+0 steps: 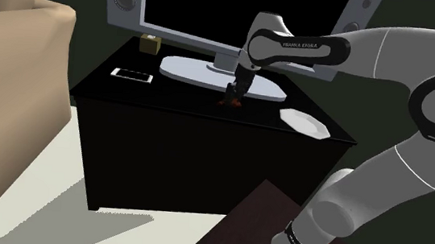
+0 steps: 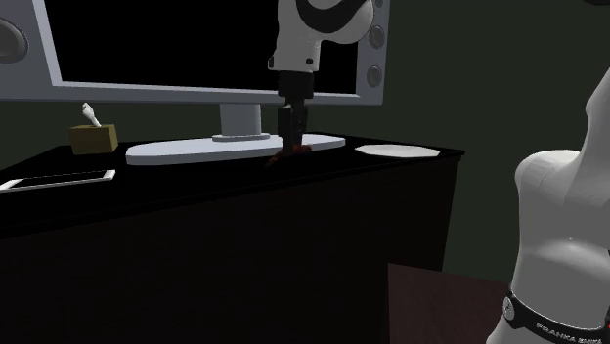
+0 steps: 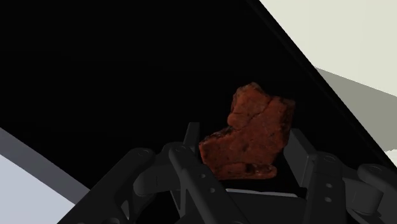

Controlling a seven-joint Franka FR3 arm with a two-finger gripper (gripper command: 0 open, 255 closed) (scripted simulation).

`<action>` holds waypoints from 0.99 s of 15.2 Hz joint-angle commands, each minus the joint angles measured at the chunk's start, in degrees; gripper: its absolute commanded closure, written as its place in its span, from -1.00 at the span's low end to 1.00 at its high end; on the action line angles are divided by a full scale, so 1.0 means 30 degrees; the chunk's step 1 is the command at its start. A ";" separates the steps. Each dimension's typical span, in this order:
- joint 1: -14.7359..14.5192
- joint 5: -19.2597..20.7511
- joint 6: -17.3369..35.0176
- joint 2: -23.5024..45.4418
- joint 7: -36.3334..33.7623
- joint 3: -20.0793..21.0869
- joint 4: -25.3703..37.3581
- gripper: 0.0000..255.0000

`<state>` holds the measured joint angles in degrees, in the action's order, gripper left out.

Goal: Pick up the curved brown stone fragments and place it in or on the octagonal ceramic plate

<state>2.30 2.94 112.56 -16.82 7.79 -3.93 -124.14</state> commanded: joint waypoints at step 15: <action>0.0782 0.0416 -0.2809 -0.2107 0.1968 -0.1248 0.0785 1.00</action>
<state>4.20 3.89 104.46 -21.93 12.62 -6.97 -120.94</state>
